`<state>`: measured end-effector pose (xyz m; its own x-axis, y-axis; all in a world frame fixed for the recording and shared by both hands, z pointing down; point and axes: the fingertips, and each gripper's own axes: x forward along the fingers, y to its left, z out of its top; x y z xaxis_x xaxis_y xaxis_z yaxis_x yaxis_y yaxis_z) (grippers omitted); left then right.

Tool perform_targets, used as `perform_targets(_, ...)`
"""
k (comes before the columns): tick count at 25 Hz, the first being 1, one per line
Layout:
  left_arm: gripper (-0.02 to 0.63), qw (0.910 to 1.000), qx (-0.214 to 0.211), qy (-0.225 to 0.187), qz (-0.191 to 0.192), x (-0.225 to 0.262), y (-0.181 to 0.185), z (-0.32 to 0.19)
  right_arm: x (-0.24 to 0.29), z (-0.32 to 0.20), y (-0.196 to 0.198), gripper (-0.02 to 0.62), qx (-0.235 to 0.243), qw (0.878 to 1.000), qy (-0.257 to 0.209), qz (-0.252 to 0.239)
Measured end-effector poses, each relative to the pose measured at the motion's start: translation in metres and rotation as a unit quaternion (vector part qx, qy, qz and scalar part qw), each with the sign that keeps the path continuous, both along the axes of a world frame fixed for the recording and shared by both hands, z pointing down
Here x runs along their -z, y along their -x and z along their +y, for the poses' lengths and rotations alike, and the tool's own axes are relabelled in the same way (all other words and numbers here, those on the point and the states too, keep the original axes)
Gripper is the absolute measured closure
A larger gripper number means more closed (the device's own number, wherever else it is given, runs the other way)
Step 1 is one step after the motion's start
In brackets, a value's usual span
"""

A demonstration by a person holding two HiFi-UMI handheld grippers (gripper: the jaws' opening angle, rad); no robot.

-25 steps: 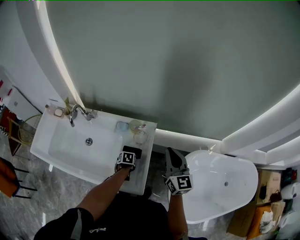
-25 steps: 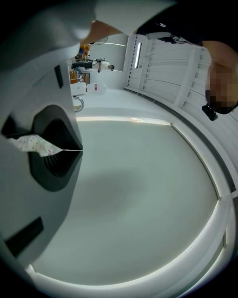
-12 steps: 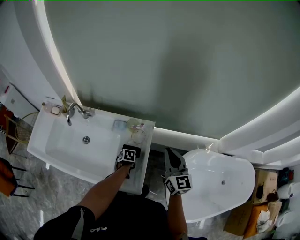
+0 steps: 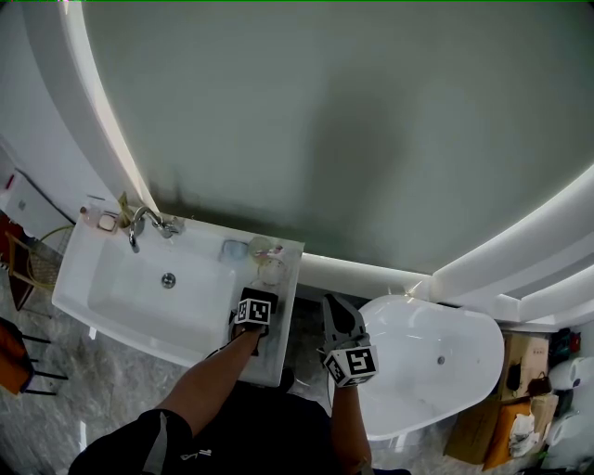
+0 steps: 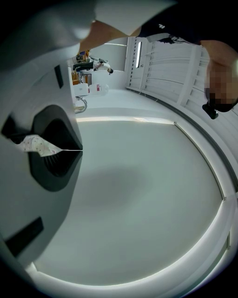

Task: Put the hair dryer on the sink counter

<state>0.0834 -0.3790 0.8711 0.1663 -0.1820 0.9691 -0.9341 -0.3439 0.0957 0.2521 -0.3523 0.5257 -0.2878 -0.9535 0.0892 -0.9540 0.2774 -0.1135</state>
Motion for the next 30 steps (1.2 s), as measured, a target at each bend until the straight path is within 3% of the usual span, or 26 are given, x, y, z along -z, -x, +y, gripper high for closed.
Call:
perform_targets(6, 0.364, 0.9999, 0.004, -0.002, 0.011, 0.001, 0.000, -0.003, 0.000, -0.002, 0.003, 0.565, 0.005, 1.000, 0.001, -0.001)
perform_targets(10, 0.316, 0.9986, 0.011, 0.011, 0.051, 0.006, -0.003, -0.002, -0.002, -0.003, 0.006, 0.565, 0.009, 1.000, 0.006, -0.002)
perform_targets(16, 0.304, 0.9934, 0.024, -0.006, 0.112, 0.032, 0.004, 0.000, 0.000, -0.006, 0.016, 0.565, 0.021, 1.000, 0.003, 0.001)
perform_targets(19, 0.302, 0.9885, 0.027, -0.034, 0.145, 0.056, 0.002, -0.003, 0.000, -0.008, 0.023, 0.565, 0.029, 1.000, 0.004, 0.002)
perform_targets(22, 0.302, 0.9827, 0.019, -0.088, 0.162, 0.084, 0.009, -0.012, -0.001, -0.010, 0.032, 0.565, 0.037, 0.999, 0.005, 0.002)
perform_targets(26, 0.302, 0.9636, 0.027, -0.163, 0.210, 0.130, 0.022, -0.029, -0.002, -0.012, 0.037, 0.565, 0.042, 0.999, 0.007, 0.001)
perform_targets(28, 0.302, 0.9478, 0.029, -0.218, 0.231, 0.161, 0.034, -0.041, -0.001, -0.012, 0.037, 0.565, 0.041, 0.999, 0.005, 0.000)
perform_targets(30, 0.299, 0.9263, 0.029, -0.284, 0.246, 0.197, 0.048, -0.052, 0.001, -0.012, 0.037, 0.565, 0.038, 0.999, 0.003, 0.002)
